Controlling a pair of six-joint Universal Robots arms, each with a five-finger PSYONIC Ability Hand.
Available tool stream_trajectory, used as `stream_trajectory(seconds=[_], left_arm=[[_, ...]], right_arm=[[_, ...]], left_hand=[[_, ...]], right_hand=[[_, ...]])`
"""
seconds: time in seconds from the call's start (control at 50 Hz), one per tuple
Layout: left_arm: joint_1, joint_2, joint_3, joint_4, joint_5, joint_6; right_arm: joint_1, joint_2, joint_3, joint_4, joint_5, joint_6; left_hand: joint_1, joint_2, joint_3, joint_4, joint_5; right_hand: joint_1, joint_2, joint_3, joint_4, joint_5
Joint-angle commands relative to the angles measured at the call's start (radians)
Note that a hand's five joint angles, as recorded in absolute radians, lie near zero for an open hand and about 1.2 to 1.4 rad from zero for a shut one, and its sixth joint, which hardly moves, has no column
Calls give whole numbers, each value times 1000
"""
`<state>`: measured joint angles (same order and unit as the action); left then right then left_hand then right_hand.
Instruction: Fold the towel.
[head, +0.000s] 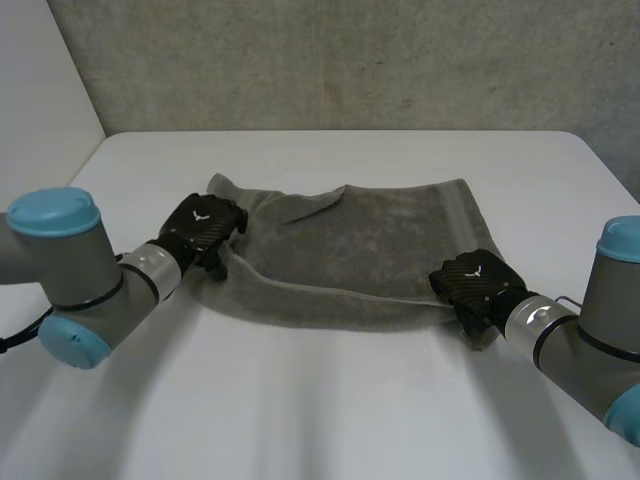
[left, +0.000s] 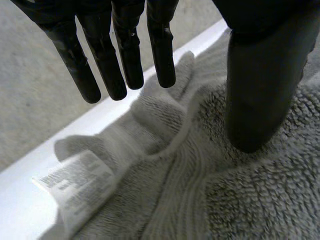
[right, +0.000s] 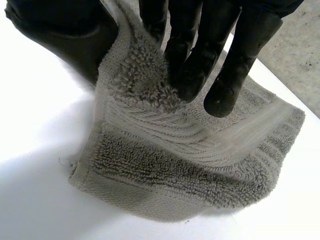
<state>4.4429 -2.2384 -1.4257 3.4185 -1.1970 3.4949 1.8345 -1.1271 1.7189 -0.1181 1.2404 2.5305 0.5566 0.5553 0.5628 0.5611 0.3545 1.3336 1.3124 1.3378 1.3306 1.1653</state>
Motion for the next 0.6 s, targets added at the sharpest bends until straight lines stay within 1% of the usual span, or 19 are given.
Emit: stream_trajectory(seconds=[0.02,0.1,0.14,0.16,0.2,0.22,0.24,0.26,0.3,0.32,0.4,0.42,0.44,0.46,0.48,0.5,0.52,0.56,0.6], left_arm=[[1,-85,122,-136,-3,6],[3,-109,151,-193,-4,36],[3,-110,153,-232,-13,90],[3,-110,153,-232,-13,90],[3,-96,139,-254,-19,131],[3,-96,139,-254,-19,131],[3,-78,130,-262,-19,136],[3,-78,130,-262,-19,136],[3,-12,94,-271,-21,134],[3,-12,94,-271,-21,134],[6,110,16,-275,-21,131],[7,159,-16,-278,-21,131],[7,160,-16,-278,-21,131],[9,202,-47,-282,-21,127],[9,203,-47,-282,-21,127],[10,245,-85,-283,-21,122],[9,279,-123,-283,-21,116],[9,314,-163,-282,-21,111],[12,348,-203,-280,-22,104]], right_arm=[[0,1,-1,0,1,-1],[-1,3,-2,0,1,-1],[-1,4,-2,0,2,-1],[-1,3,-2,0,4,-1],[-3,1,-4,3,5,-1],[-6,-3,-7,8,5,-2],[-6,-3,-7,8,5,-2],[-7,-13,-12,17,5,-1],[-11,-22,-15,28,5,2],[-11,-36,-18,46,5,4],[-15,-85,-32,127,5,5],[-17,-112,-48,187,5,8],[-20,-137,-70,252,7,11],[-20,-137,-70,253,7,11],[-30,-154,-85,323,7,11],[-43,-166,-97,386,7,8],[-43,-166,-98,387,7,8],[-66,-180,-108,481,1,1],[-70,-180,-105,506,-1,-1]], left_hand=[[0,2,-6,-4,28],[97,99,91,93,125],[270,271,263,265,297],[271,272,264,266,298],[522,523,515,517,549],[523,524,517,518,551],[613,614,607,609,641],[614,615,608,609,642],[815,817,809,811,843],[817,818,810,812,844],[840,841,833,835,867],[840,841,833,835,867],[840,841,833,835,867],[840,841,833,835,867],[840,841,833,835,867],[840,841,833,835,867],[840,841,833,835,867],[840,841,833,835,867],[840,841,833,835,867]], right_hand=[[25,47,21,29,19],[23,44,18,26,16],[23,44,18,26,16],[25,47,21,29,19],[25,47,21,29,19],[34,55,30,37,28],[34,56,30,37,28],[43,64,39,46,37],[46,67,42,49,40],[49,70,45,52,43],[49,70,45,52,43],[49,70,45,52,43],[49,70,45,52,43],[49,70,45,52,43],[46,67,42,49,40],[40,61,36,43,34],[40,61,36,43,34],[23,44,18,26,16],[-1,21,-5,2,-7]])
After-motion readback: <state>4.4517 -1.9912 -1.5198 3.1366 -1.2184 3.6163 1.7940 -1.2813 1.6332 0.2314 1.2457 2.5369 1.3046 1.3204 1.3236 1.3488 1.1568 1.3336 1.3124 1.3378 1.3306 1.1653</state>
